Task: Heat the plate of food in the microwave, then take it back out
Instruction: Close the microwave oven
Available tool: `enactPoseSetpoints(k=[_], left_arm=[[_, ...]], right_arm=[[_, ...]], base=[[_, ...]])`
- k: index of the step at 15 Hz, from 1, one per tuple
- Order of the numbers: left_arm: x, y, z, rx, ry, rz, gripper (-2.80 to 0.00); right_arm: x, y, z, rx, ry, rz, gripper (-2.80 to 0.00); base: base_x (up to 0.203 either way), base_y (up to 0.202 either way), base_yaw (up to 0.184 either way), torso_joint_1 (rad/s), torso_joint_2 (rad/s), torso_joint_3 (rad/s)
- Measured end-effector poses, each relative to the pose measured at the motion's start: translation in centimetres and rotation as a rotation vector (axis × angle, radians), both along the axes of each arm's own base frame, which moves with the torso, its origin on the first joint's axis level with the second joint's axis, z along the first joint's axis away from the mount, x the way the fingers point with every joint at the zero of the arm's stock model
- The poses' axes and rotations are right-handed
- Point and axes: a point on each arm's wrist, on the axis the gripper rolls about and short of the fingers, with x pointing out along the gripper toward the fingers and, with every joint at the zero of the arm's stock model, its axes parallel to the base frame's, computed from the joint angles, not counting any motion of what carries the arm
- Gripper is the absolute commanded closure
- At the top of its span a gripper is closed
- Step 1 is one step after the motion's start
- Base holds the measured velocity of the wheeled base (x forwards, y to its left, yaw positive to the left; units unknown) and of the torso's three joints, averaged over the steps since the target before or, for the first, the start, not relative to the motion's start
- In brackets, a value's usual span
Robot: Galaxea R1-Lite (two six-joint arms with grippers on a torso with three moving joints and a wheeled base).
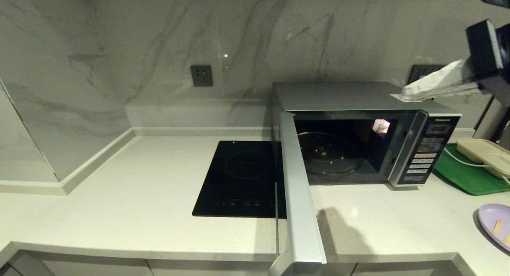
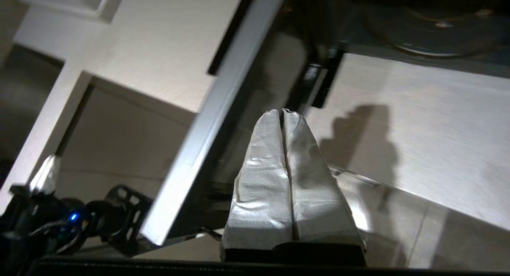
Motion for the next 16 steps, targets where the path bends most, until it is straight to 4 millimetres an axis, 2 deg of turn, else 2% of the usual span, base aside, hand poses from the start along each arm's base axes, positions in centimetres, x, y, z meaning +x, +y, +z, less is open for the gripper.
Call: enactPoseSetpoints(k=[4, 7, 16], left_arm=[[0.0, 0.0, 0.0, 0.000, 0.000, 0.000, 0.00], [0.0, 0.0, 0.0, 0.000, 0.000, 0.000, 0.00], [0.0, 0.0, 0.0, 0.000, 0.000, 0.001, 0.00]], right_arm=[[-0.4, 5.3, -1.4, -0.070, 0.007, 0.107, 0.00], [0.3, 8.0, -2.7, -0.114, 0.004, 0.123, 0.00], [0.0, 13.3, -5.8, -0.193, 0.059, 0.241, 0.00]], base=[[0.000, 0.000, 0.000, 0.000, 0.00, 0.000], [0.000, 0.000, 0.000, 0.000, 0.00, 0.000], [0.000, 0.000, 0.000, 0.000, 0.00, 0.000]])
